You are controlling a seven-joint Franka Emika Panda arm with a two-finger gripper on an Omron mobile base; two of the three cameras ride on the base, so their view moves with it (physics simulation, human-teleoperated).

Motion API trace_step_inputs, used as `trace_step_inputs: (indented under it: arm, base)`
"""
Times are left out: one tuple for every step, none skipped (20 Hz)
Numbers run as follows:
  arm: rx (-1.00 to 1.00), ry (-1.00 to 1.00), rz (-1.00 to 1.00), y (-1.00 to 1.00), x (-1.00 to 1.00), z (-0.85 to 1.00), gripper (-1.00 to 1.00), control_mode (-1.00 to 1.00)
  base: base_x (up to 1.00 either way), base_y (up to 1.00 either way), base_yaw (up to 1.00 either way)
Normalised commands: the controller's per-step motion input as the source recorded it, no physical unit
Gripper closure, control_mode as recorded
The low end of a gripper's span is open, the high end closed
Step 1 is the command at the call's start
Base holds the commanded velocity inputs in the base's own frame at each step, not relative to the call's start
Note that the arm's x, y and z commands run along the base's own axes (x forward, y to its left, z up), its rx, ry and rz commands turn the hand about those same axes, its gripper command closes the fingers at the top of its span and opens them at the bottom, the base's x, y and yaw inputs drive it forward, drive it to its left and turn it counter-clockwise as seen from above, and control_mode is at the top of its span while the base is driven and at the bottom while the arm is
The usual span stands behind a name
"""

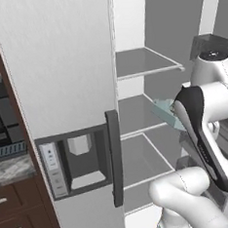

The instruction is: Place two dumplings into each of the tupperware containers and then place the containers in the fridge.

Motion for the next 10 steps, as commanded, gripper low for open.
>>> trace_step_inputs:
  arm:
    - [0.00, 0.00, 0.00, 0.00, 0.00, 0.00, 1.00, 1.00]
    - [0.00, 0.00, 0.00, 0.00, 0.00, 0.00, 1.00, 1.00]
    - [0.00, 0.00, 0.00, 0.00, 0.00, 0.00, 1.00, 1.00]
    - [0.00, 0.00, 0.00, 0.00, 0.00, 0.00, 1.00, 1.00]
    - [0.00, 0.00, 0.00, 0.00, 0.00, 0.00, 1.00, 1.00]
    - [0.00, 0.00, 0.00, 0.00, 0.00, 0.00, 1.00, 1.00]
    - [0.00, 0.00, 0.00, 0.00, 0.00, 0.00, 1.00, 1.00]
    - [0.00, 0.00, 0.00, 0.00, 0.00, 0.00, 1.00, 1.00]
    - [0.00, 0.00, 0.00, 0.00, 0.00, 0.00, 1.00, 1.00]
    - [0.00, 0.00, 0.00, 0.00, 0.00, 0.00, 1.00, 1.00]
  base:
    - [0.46, 0.00, 0.15]
    - [0.52, 0.00, 0.13]
    - [0.54, 0.00, 0.13]
    - [0.54, 0.00, 0.13]
    - [0.43, 0.00, 0.13]
    - [0.16, 0.00, 0.06]
    - [0.01, 0.00, 0.03]
    - [0.04, 0.00, 0.00]
    - [0.00, 0.00, 0.00]
    - [0.00, 0.00, 0.00]
